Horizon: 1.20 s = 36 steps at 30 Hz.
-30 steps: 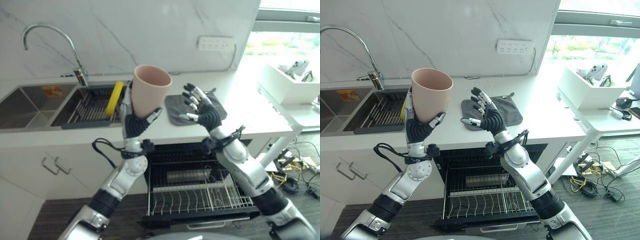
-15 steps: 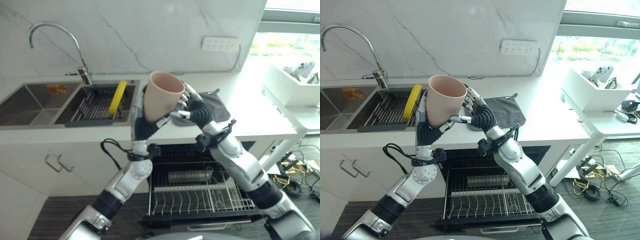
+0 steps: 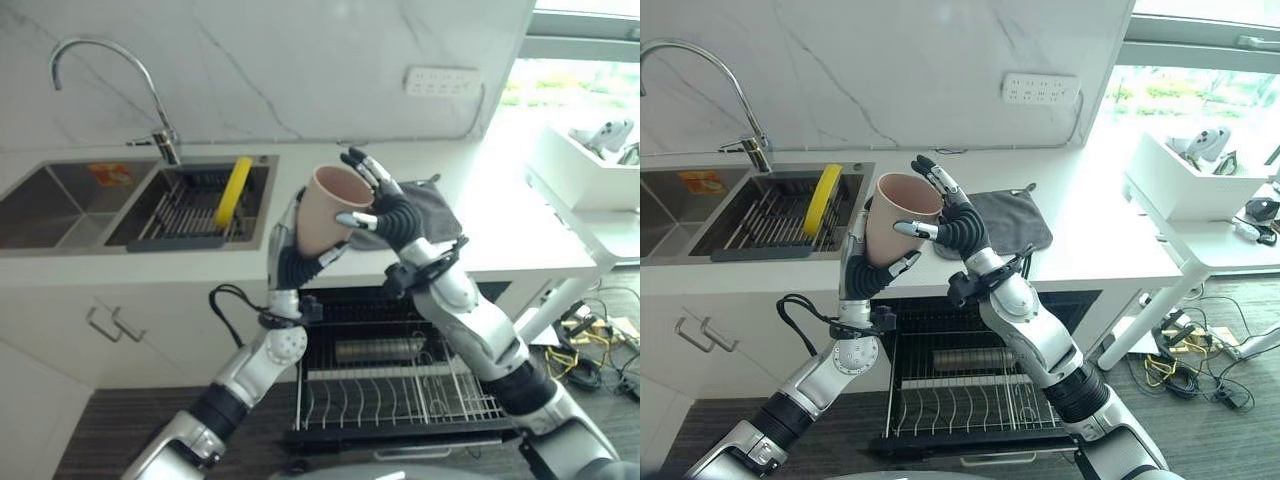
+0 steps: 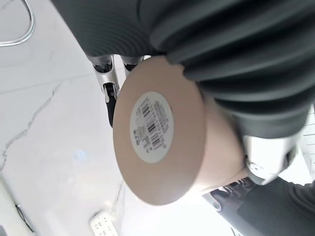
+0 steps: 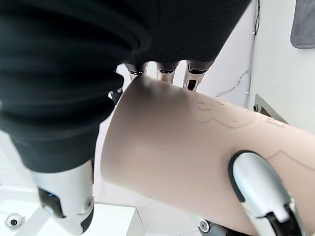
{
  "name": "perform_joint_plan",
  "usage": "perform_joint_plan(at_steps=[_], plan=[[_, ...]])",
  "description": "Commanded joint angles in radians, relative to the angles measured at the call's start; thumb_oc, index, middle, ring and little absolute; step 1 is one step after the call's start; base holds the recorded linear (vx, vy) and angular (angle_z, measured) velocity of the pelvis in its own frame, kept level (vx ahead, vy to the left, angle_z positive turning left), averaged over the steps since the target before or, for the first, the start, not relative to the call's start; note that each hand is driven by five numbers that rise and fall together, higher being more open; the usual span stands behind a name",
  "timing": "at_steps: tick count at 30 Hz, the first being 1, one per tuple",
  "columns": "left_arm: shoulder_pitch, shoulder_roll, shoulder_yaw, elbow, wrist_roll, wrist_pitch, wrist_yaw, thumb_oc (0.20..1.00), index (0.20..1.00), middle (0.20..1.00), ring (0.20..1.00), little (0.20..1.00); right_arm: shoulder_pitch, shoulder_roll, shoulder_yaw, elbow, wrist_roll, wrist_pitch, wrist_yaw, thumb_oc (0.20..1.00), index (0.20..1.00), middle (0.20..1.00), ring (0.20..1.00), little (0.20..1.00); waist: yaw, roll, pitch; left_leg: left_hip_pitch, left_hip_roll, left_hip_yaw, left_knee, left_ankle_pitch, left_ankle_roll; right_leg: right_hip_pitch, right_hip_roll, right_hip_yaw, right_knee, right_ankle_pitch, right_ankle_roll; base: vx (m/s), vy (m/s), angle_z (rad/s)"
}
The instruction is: Place the dishes in the dishwasher.
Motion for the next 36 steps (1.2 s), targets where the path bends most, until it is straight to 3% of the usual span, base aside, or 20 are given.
perform_joint_plan(at_steps=[1, 12, 21, 36], plan=[[-0.158, -0.005, -0.039, -0.025, 0.057, -0.052, 0.027, 0.2, 0.2, 0.2, 0.2, 0.2, -0.084, 0.03, -0.002, 0.001, 0.032, -0.031, -0.028, 1.0, 1.0, 1.0, 1.0, 1.0, 0.034, -0.002, -0.002, 0.106, -0.021, -0.046, 0.002, -0.162, -0.003, -0.058, 0.023, 0.044, 0.018, 0.029, -0.018, 0.0, 0.0, 0.0], [-0.155, 0.006, -0.03, -0.039, 0.071, -0.035, 0.068, 0.2, 0.2, 0.2, 0.2, 0.2, -0.076, 0.021, -0.074, 0.011, 0.035, -0.11, -0.147, 1.0, 1.0, 1.0, 1.0, 1.0, 0.028, 0.005, 0.002, 0.116, -0.031, -0.049, 0.005, -0.175, 0.002, -0.053, 0.026, 0.049, 0.026, 0.019, -0.019, 0.02, 0.003, 0.0], [-0.158, 0.009, -0.035, -0.079, 0.065, -0.03, 0.011, 0.2, 0.2, 0.2, 0.2, 0.2, -0.071, 0.018, -0.034, 0.009, 0.027, -0.05, -0.051, 1.0, 1.0, 1.0, 1.0, 1.0, 0.029, 0.006, 0.002, 0.116, -0.035, -0.049, 0.005, -0.177, 0.006, -0.055, 0.026, 0.047, 0.027, 0.017, -0.019, 0.0, -0.001, 0.0], [-0.181, 0.005, -0.066, -0.087, 0.066, -0.004, -0.021, 0.2, 0.2, 0.2, 0.2, 0.2, -0.1, 0.041, 0.022, 0.021, -0.006, -0.002, -0.028, 1.0, 1.0, 1.0, 1.0, 1.0, 0.036, 0.001, 0.006, 0.107, -0.039, -0.049, 0.003, -0.166, 0.008, -0.063, 0.028, 0.046, 0.027, 0.025, -0.023, 0.0, 0.0, 0.0]])
